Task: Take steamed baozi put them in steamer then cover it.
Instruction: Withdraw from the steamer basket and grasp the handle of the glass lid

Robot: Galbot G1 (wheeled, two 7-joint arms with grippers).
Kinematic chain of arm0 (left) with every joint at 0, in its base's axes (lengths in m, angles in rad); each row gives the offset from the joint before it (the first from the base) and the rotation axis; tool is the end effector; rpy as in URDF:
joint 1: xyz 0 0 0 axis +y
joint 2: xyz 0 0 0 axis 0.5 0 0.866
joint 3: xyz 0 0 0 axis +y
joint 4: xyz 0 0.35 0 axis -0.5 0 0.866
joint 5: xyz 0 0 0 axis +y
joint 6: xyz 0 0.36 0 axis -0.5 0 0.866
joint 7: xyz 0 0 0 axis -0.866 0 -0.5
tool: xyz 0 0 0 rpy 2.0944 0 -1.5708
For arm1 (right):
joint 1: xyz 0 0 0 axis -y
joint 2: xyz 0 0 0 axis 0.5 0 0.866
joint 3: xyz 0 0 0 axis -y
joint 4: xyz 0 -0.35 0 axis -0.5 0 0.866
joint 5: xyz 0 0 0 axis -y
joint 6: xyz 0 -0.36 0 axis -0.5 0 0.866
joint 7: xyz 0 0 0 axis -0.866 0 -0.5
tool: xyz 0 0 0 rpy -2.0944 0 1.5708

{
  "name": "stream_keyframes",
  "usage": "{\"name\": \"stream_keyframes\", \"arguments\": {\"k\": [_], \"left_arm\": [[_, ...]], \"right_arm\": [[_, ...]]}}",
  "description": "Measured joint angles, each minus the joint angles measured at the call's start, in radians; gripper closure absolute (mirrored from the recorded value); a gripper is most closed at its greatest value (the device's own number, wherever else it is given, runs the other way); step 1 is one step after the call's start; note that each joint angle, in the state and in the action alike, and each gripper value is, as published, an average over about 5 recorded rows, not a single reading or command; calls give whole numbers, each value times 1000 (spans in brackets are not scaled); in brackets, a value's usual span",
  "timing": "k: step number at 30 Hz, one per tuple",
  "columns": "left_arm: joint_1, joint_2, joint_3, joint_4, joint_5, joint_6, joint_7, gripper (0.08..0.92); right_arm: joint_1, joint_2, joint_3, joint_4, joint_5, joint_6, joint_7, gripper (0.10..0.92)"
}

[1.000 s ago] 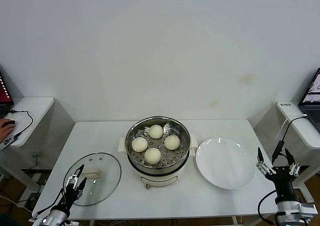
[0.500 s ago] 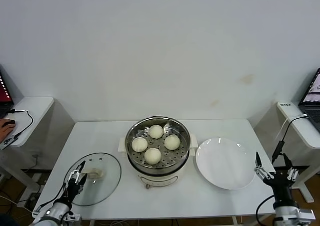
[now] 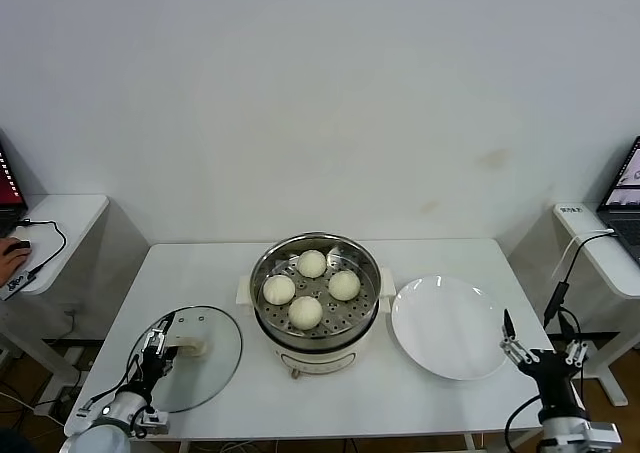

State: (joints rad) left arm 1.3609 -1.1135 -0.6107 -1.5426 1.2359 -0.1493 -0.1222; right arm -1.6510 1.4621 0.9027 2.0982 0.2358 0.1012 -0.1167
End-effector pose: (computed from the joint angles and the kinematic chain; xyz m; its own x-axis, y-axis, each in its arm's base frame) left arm 0.2455 0.1871 -0.4049 -0.9781 0.0719 0.1953 0.1865 -0.1131 0.9759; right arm 0.1497 -0.1328 -0.2919 -0.9867 0.1425 -0.0778 0.1481 0.9864 -0.0712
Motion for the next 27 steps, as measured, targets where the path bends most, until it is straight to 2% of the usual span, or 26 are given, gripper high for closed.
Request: {"name": "stream_keyframes", "arguments": {"k": [6, 9, 27], "left_arm": [[-24, -9, 12, 18, -28, 7, -1, 177], [-30, -15, 18, 26, -41, 10, -3, 212], [-6, -27, -1, 16, -79, -10, -50, 727]], "right_arm": [[-2, 1, -7, -2, -7, 0, -1, 203], [-2, 1, -12, -1, -9, 0, -2, 203], [-9, -9, -37, 22, -14, -3, -6, 203]]}}
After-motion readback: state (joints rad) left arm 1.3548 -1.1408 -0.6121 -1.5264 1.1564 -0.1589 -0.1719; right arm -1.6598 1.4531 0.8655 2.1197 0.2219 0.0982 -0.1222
